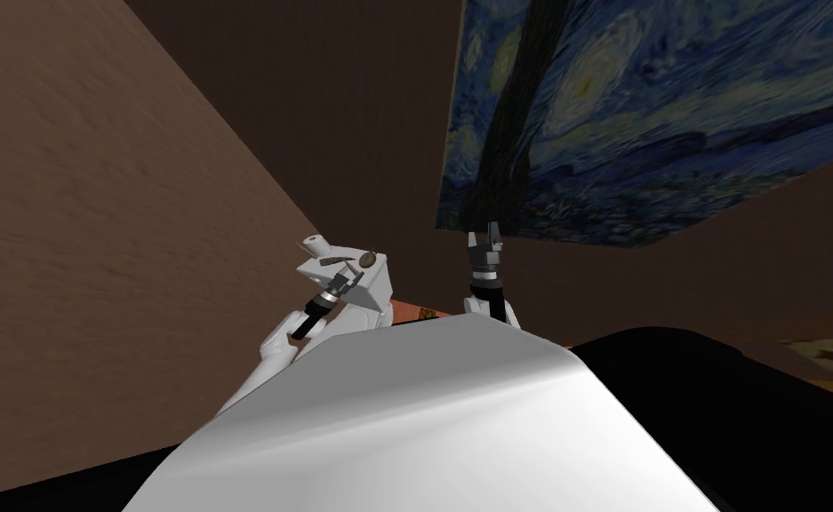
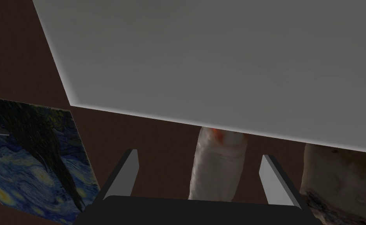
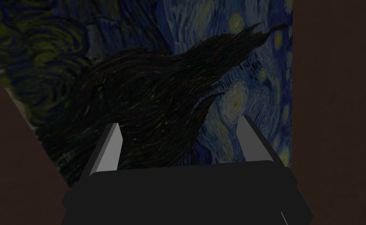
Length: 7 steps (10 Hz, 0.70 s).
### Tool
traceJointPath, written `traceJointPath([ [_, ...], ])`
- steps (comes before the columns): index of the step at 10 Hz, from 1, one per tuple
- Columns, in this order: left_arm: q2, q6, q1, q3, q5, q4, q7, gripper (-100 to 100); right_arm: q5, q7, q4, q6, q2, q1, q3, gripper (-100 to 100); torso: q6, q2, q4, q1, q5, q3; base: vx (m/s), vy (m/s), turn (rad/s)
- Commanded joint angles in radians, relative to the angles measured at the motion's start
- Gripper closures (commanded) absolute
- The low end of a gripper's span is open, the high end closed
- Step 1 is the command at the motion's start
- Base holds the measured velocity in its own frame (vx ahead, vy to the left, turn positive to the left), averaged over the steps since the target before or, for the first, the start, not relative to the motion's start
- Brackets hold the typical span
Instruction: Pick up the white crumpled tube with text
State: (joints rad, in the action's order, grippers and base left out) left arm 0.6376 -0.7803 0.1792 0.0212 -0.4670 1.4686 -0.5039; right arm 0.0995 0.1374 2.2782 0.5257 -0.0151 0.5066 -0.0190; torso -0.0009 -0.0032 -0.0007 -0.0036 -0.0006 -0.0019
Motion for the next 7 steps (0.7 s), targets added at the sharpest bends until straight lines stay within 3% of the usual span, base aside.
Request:
traceJointPath([
  [1, 0.004, -0.047, -0.050, 0.018, -0.001, -0.050, 0.004, -100, 0.000, 0.000, 0.000, 0.000, 0.000, 0.000, 0.000, 0, 0.000, 0.000, 0.000, 0.000, 0.000, 0.000, 0.023, -0.077, 0.275],
  [2, 0.004, -0.047, -0.077, 0.018, -0.001, -0.081, 0.004, -100, 0.000, 0.000, 0.000, 0.000, 0.000, 0.000, 0.000, 0, 0.001, 0.000, 0.000, -0.001, 0.000, 0.000, 0.001, -0.041, 0.028],
  [4, 0.004, -0.047, -0.077, 0.018, -0.001, -0.109, 0.004, -100, 0.000, 0.000, 0.000, 0.000, 0.000, 0.000, 0.000, 0, 0.001, 0.002, 0.000, 0.003, 0.000, 0.001, -0.002, 0.001, -0.026],
  [5, 0.015, -0.093, -0.120, 0.060, -0.005, -0.146, 0.015, -100, 0.000, 0.000, 0.000, 0.000, 0.000, 0.000, 0.000, 0, 0.001, 0.002, 0.000, 0.004, 0.001, 0.001, 0.011, -0.042, 0.335],
  [7, 0.015, -0.111, -0.177, 0.060, -0.005, -0.214, 0.015, -100, 0.000, 0.000, 0.000, 0.000, 0.000, 0.000, 0.000, 0, 0.001, 0.001, 0.000, 0.000, 0.000, 0.000, 0.015, -0.061, 0.123],
])
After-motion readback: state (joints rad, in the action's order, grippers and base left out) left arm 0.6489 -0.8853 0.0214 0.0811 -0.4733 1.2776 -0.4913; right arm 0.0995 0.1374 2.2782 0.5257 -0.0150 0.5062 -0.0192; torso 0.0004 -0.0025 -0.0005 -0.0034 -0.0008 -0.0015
